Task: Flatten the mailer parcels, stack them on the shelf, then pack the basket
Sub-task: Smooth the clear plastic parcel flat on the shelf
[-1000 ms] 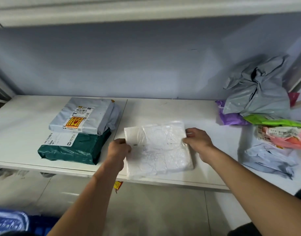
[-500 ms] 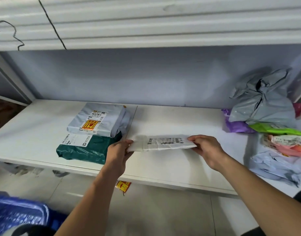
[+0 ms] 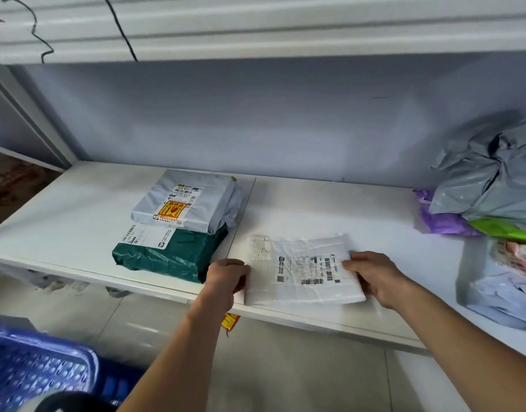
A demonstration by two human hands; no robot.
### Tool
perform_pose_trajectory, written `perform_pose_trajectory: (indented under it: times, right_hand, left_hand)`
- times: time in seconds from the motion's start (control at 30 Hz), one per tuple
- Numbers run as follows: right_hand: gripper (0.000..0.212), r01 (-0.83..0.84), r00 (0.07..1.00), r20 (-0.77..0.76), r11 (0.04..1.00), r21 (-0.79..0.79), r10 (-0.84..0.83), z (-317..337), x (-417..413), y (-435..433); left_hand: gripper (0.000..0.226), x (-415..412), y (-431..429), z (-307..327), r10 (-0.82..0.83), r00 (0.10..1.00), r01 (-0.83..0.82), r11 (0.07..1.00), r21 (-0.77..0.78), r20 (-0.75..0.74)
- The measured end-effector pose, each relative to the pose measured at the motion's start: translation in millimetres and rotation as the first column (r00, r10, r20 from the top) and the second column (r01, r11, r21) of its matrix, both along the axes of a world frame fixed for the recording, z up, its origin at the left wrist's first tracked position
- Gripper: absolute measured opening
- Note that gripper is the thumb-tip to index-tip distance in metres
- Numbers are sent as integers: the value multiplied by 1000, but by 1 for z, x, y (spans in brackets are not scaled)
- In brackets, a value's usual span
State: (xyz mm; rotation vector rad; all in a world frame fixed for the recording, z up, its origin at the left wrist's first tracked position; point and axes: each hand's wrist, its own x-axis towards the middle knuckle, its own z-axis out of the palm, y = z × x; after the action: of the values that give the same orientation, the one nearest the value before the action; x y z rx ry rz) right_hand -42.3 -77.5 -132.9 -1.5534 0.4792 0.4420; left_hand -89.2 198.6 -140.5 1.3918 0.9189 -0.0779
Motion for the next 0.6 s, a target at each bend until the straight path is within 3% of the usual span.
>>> perform_pose_trajectory:
  times: [0.23, 0.4, 0.6]
  right_hand:
    - [15, -13, 999, -42, 996, 87, 16, 7, 7, 8]
    - [15, -56, 998, -12, 986, 156, 59, 22, 17, 28]
    - [13, -122, 993, 30, 962, 246, 118, 43, 33, 99]
  left_hand:
    - [15, 6, 23, 14, -11, 991, 18, 998, -54, 135]
    - [15, 18, 54, 43, -65, 983, 60, 998, 32, 173]
    - [17, 28, 126, 80, -7, 966, -16, 996, 85, 257]
